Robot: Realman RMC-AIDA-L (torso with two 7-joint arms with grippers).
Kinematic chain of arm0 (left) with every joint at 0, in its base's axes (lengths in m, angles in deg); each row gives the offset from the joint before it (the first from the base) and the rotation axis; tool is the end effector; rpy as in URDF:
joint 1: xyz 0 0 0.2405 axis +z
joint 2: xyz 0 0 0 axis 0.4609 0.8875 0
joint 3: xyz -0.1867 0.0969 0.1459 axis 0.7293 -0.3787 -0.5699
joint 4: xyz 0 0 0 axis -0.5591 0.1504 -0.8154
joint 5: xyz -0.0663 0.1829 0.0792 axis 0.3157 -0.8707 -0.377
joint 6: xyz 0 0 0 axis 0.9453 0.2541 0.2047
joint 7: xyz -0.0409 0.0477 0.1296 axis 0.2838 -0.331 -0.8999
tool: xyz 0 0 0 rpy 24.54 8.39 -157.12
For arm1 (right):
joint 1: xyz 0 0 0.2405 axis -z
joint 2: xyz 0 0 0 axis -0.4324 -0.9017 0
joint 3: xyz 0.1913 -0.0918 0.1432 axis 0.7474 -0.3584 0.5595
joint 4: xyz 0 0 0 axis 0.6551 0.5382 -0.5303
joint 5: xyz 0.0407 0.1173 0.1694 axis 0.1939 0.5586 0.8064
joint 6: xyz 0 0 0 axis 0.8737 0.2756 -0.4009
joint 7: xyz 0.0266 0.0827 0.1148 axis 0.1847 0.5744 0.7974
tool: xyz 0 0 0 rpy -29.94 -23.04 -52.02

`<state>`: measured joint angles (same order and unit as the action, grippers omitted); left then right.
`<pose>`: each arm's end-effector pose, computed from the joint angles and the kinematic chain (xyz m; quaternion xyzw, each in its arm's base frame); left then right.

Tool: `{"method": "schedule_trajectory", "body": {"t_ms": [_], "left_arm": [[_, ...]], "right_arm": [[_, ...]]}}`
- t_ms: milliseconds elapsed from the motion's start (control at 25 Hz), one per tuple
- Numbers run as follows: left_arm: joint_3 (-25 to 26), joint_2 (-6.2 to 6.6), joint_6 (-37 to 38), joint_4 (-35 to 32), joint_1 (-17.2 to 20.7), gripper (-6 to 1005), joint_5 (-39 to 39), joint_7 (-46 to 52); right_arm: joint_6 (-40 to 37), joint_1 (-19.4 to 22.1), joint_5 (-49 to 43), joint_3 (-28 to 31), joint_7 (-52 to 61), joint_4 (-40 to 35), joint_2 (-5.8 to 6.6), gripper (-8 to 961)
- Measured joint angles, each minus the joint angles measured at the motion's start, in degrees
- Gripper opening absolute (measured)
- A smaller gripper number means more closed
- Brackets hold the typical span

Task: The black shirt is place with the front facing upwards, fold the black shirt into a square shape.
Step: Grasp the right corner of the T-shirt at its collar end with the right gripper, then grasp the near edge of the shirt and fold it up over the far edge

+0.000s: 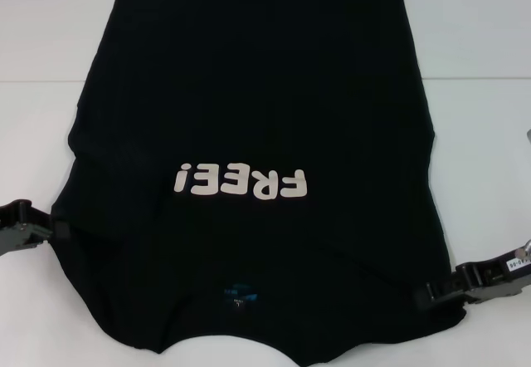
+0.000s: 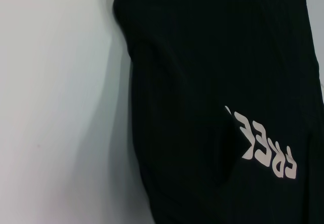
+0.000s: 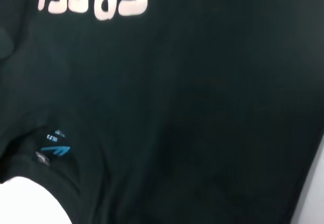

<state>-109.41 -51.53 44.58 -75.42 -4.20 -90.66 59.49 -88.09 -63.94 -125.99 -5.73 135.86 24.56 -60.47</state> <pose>-0.3470 0.3316 0.0903 -0.6839 -0.7042 -0.1317 0.1378 0.2833 0.3415 0.0033 -0.7800 0.6207 -0.0445 0.0658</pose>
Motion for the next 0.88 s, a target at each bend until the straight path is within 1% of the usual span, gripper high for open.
{"method": "schedule_trajectory", "body": {"t_ms": [120, 240, 480, 680, 880], "left_arm": [[0.00, 0.00, 0.01, 0.00, 0.00, 28, 0.01, 0.00], [0.00, 0.00, 0.01, 0.00, 0.00, 28, 0.01, -0.01], [0.00, -0.06, 0.01, 0.00, -0.06, 28, 0.01, -0.03], [0.00, -0.17, 0.01, 0.00, -0.32, 29, 0.01, -0.06], [0.00, -0.17, 0.01, 0.00, -0.51, 29, 0.01, 0.00]], "right_arm": [[0.10, -0.08, -0.07, -0.22, -0.06, 0.46, 0.15, 691], [0.29, -0.20, -0.20, -0.33, -0.20, 0.19, 0.03, 669], [0.44, -0.26, 0.38, -0.16, -1.78, -1.01, -0.30, 587], [0.42, -0.68, 0.23, -0.41, -1.83, -1.06, -0.29, 345], [0.47, -0.77, 0.16, -0.41, -1.85, -1.08, -0.09, 202]]}}
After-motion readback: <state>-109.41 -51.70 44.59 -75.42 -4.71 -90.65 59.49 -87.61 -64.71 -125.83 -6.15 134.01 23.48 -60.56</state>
